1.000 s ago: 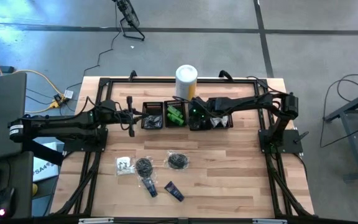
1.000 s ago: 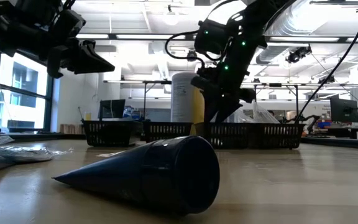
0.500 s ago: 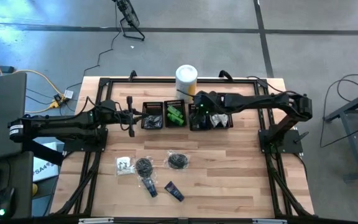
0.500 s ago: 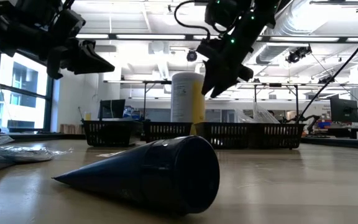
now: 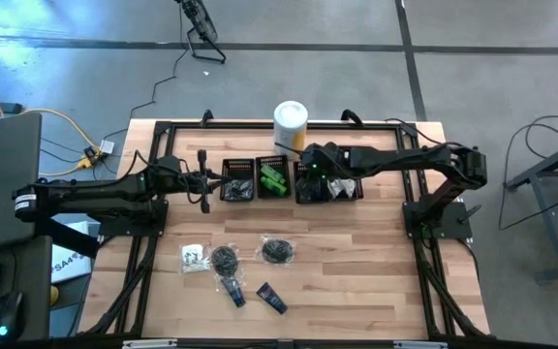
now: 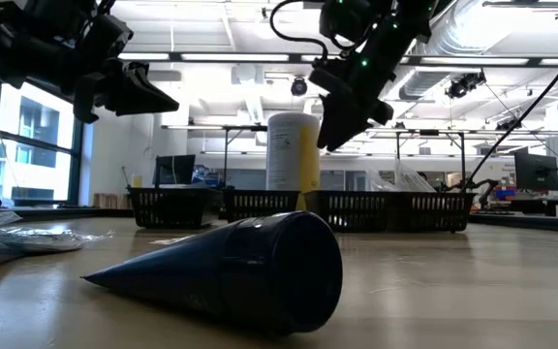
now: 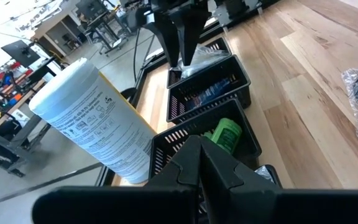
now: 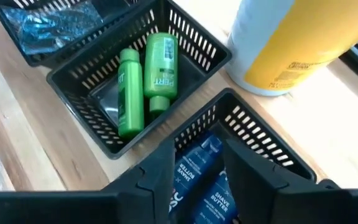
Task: Pick & Place Travel size toiletries
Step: Put the right hairbrush into the left black bin
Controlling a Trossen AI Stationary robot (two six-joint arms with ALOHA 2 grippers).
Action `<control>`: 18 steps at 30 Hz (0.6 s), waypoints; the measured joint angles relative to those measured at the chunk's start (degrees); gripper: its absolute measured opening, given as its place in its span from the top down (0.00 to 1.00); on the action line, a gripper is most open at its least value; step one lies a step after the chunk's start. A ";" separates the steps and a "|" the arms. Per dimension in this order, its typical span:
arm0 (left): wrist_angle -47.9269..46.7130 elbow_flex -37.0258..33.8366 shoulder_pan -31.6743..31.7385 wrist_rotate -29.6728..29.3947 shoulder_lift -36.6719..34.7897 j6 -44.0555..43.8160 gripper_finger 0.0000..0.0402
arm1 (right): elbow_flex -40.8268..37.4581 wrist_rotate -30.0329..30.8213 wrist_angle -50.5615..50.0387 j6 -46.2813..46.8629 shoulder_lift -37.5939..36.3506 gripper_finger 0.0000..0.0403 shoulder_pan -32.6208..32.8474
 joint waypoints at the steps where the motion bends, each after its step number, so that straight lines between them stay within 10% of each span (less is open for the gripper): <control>1: -0.01 0.00 0.00 0.01 0.01 0.01 1.00 | 0.00 -0.41 -0.34 -0.02 0.00 0.69 0.00; 18: 0.00 0.00 0.00 -0.02 0.00 0.24 1.00 | -1.70 1.78 4.23 -1.26 0.00 0.98 3.87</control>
